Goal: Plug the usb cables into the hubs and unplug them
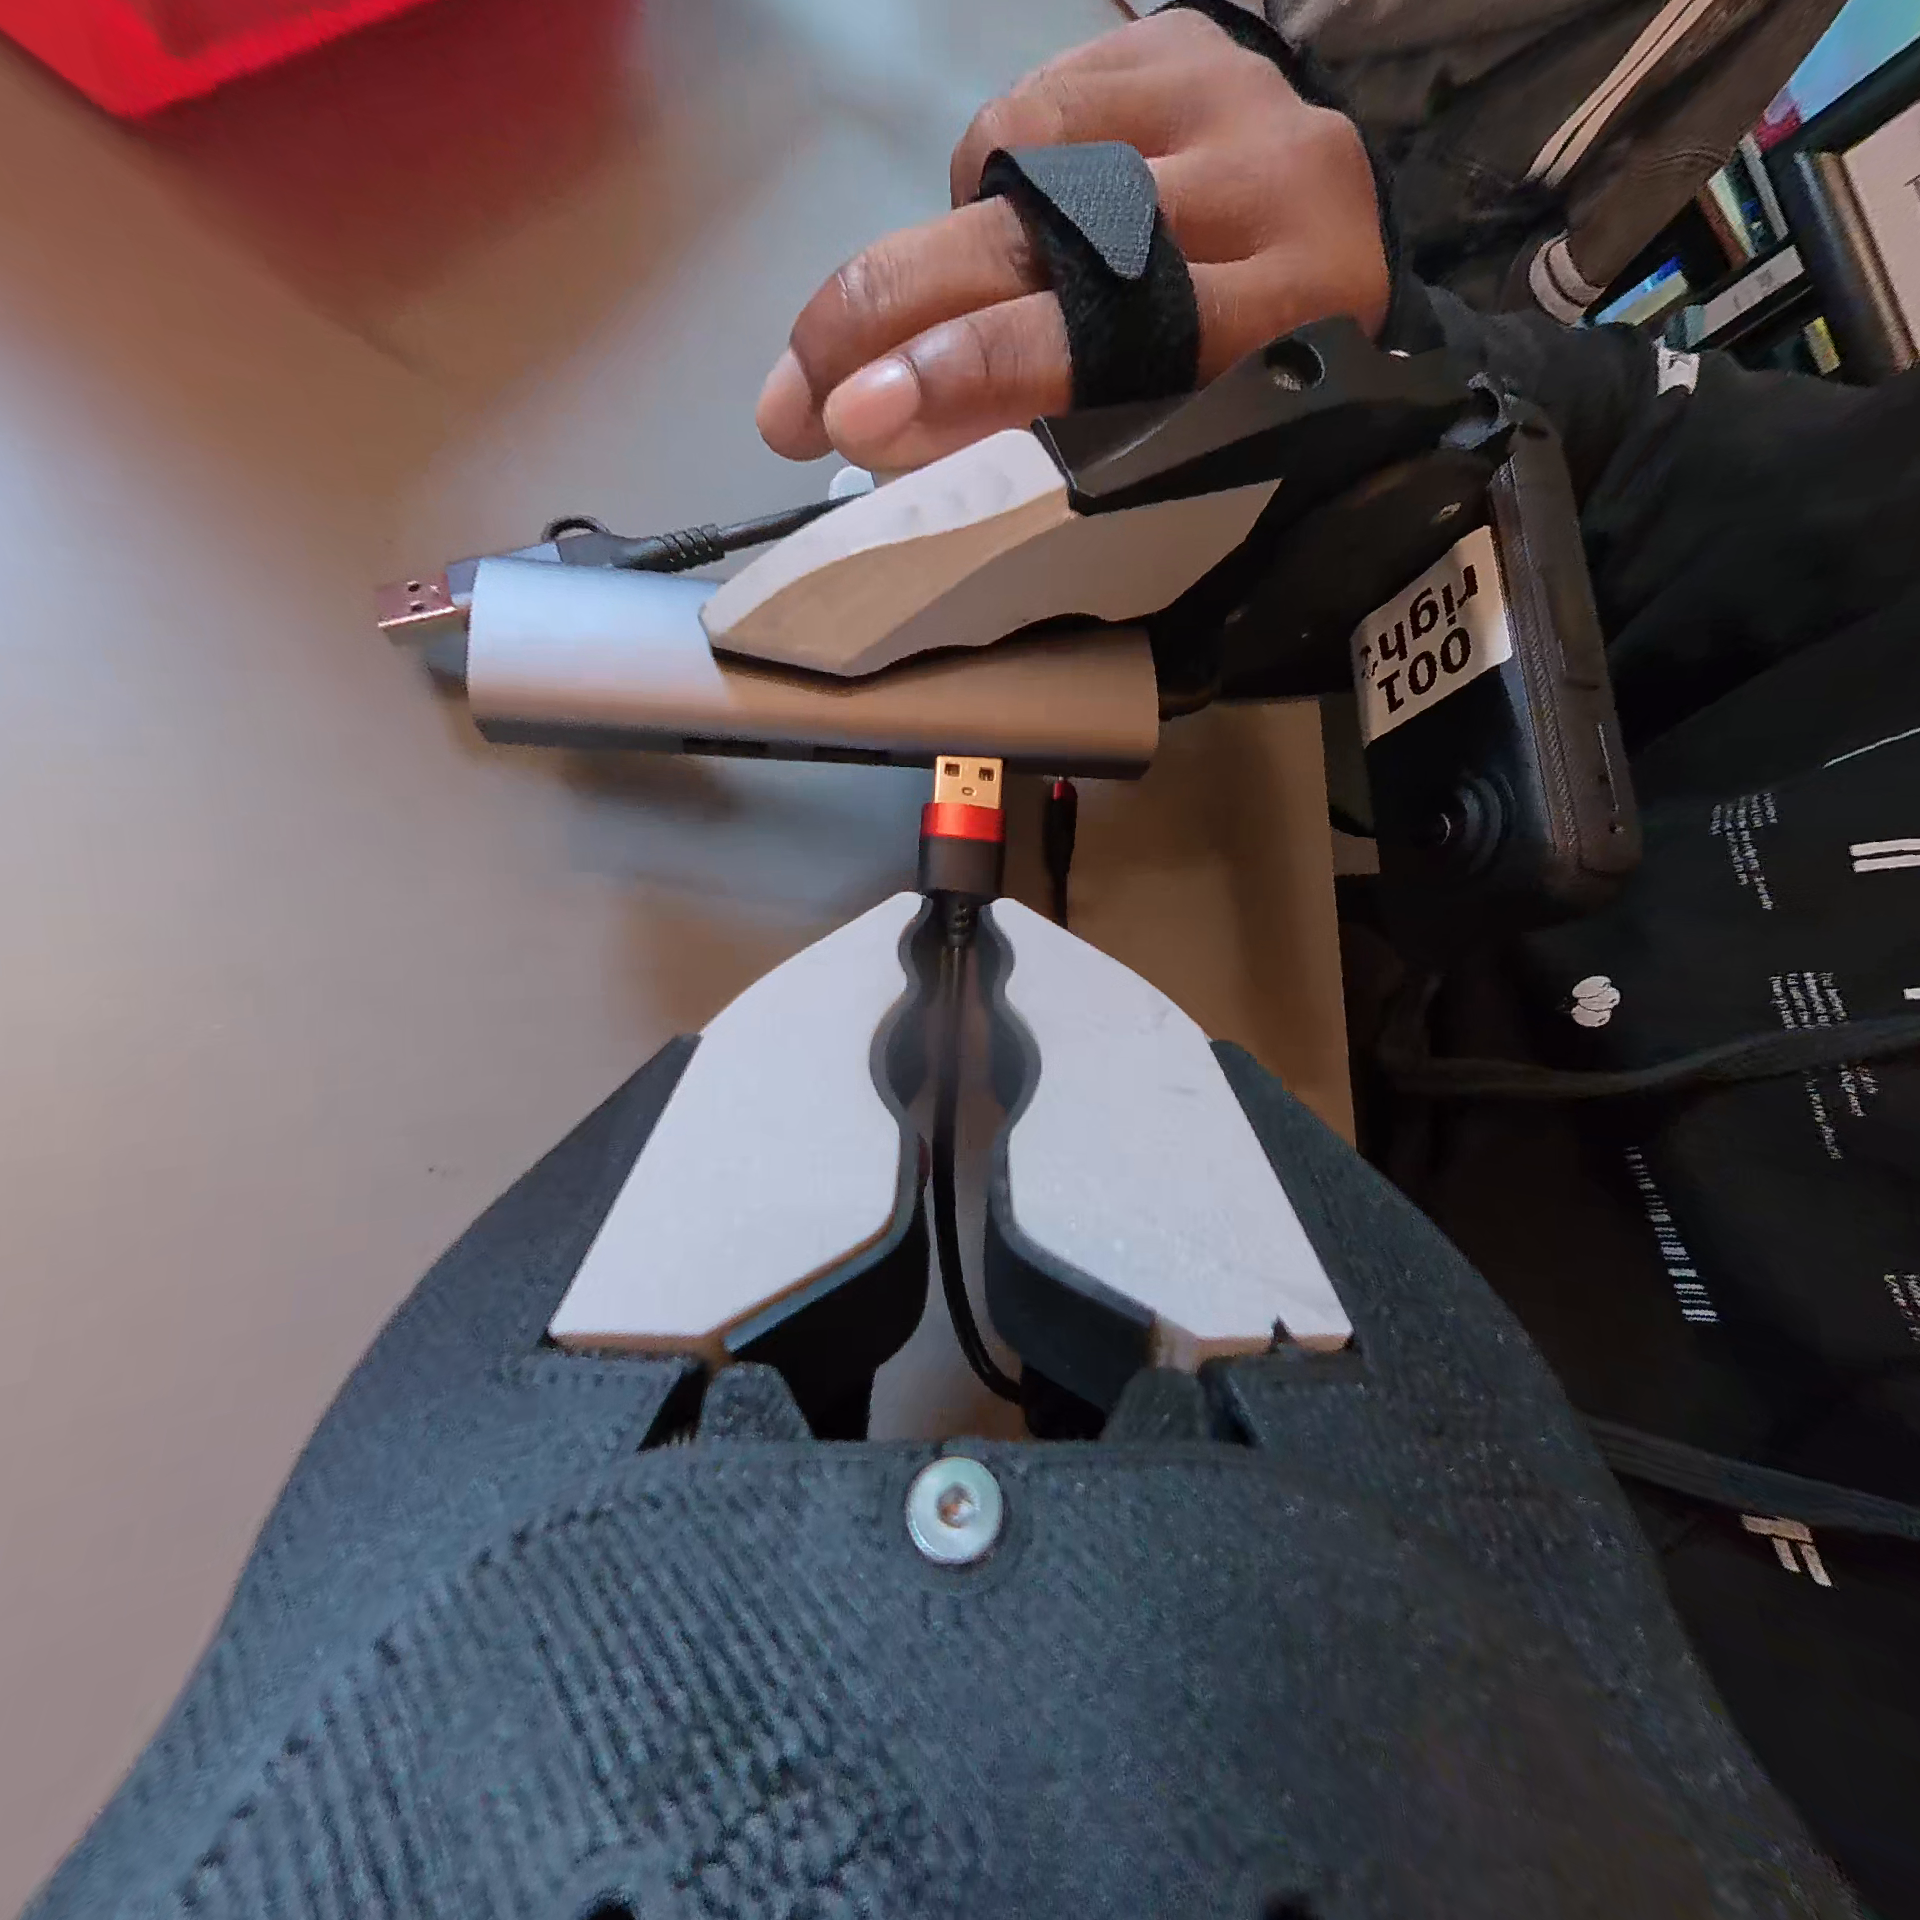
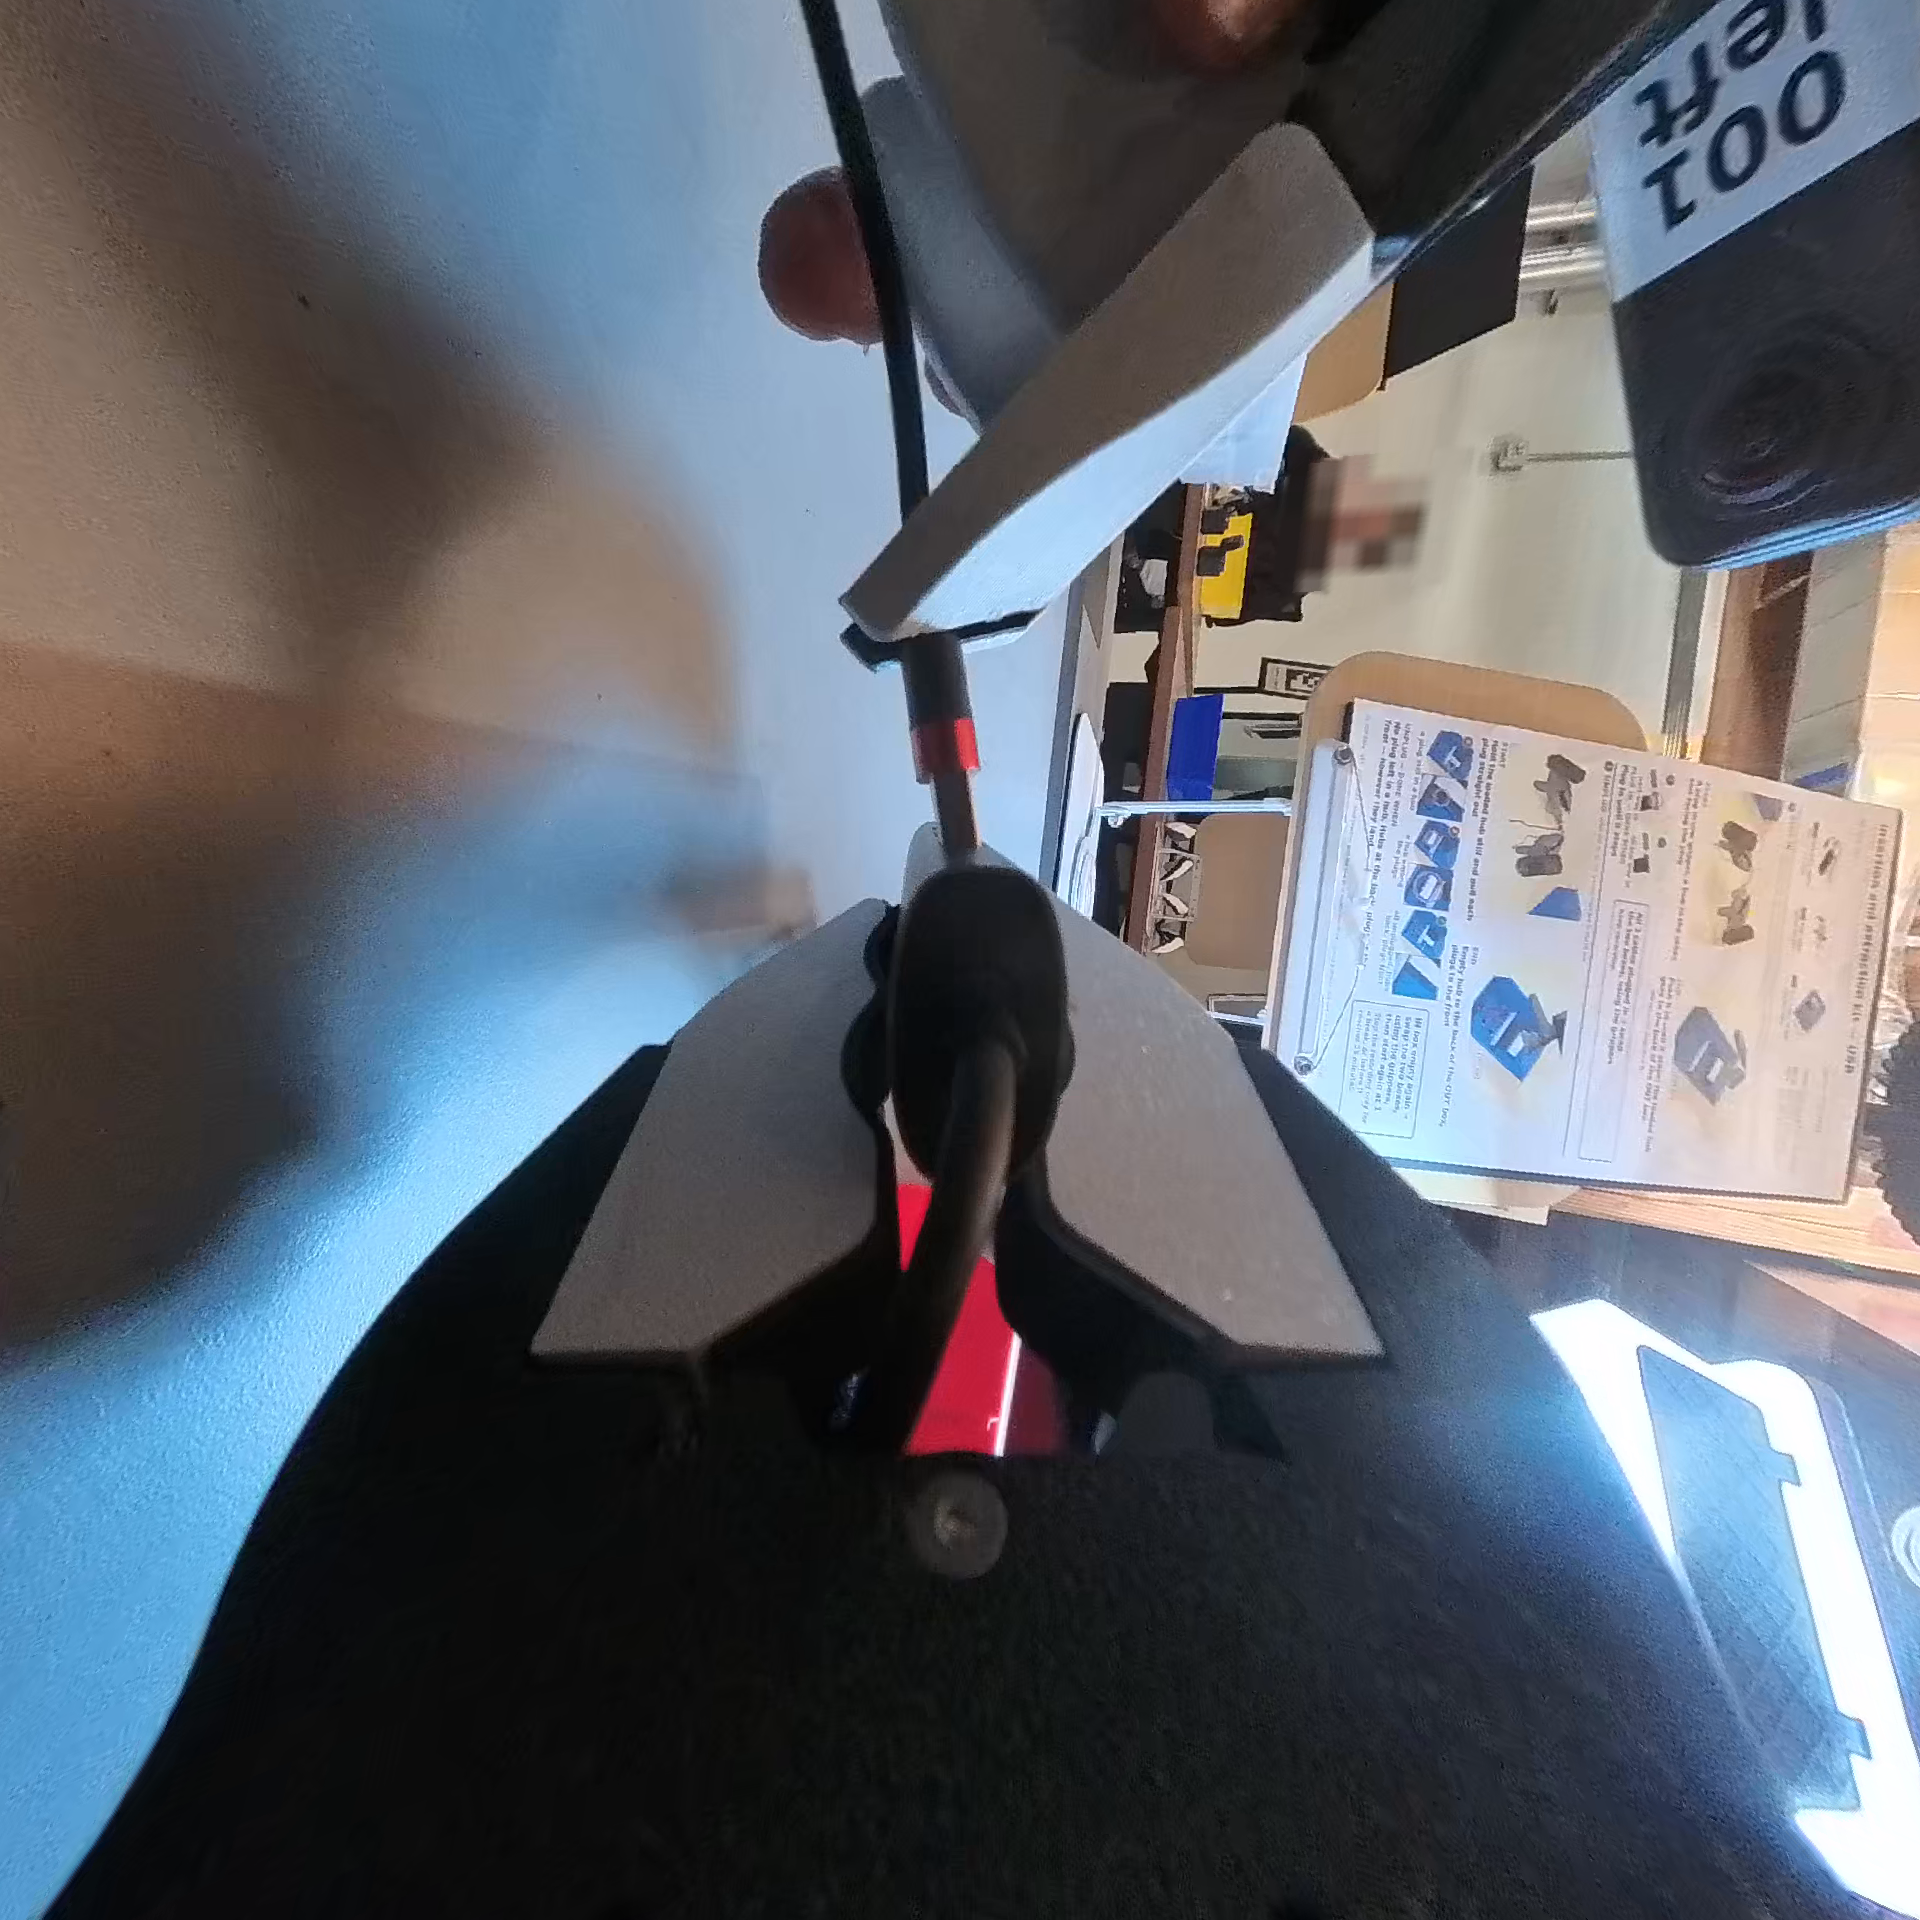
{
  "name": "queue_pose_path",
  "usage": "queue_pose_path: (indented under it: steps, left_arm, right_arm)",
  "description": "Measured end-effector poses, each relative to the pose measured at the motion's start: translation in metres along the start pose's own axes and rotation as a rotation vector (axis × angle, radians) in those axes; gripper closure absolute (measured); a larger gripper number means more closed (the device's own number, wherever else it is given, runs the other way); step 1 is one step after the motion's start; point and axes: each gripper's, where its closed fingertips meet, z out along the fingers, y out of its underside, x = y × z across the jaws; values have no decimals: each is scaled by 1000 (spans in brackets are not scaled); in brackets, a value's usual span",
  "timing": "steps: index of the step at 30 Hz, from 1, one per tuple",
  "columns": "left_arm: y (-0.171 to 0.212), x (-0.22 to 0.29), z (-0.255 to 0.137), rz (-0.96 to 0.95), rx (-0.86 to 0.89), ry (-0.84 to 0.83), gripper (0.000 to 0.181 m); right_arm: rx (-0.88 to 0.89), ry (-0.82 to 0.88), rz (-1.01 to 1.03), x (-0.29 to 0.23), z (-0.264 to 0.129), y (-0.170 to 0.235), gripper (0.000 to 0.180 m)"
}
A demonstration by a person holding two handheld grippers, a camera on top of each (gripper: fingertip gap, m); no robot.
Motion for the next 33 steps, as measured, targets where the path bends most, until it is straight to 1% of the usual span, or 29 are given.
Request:
queue_pose_path:
  steps: [4, 10, 15, 19, 21, 25, 27, 33]
  left_arm:
    - [-3, 4, 0, -19, 10, 24, 176]
    - [1, 2, 4, -12, -9, 13, 176]
    - [-3, 3, 1, 15, 16, 5, 175]
    - [-10, 5, -4, 31, 71, 22, 174]
    - [-16, 9, -11, 53, 116, 56, 174]
    - [-39, 4, -42, 73, 288, 50, 167]
    - [-45, -10, -59, 92, 343, -26, 165]
    - [-50, -37, -109, 185, 396, -282, 161]
  right_arm:
    - [0, -18, -18, -4, 1, -3, 163]
    - [-11, -12, -34, -5, 0, -5, 163]
    - [-2, -13, 18, -3, 0, -3, 162]
    - [15, -4, 87, 2, 1, -2, 162]
    - [31, -1, 141, 6, 0, -3, 162]
    - [61, -15, 276, 10, -2, 4, 162]
    - [101, -28, 400, 15, -4, 7, 162]
    - [282, -75, 830, 41, -15, 5, 162]
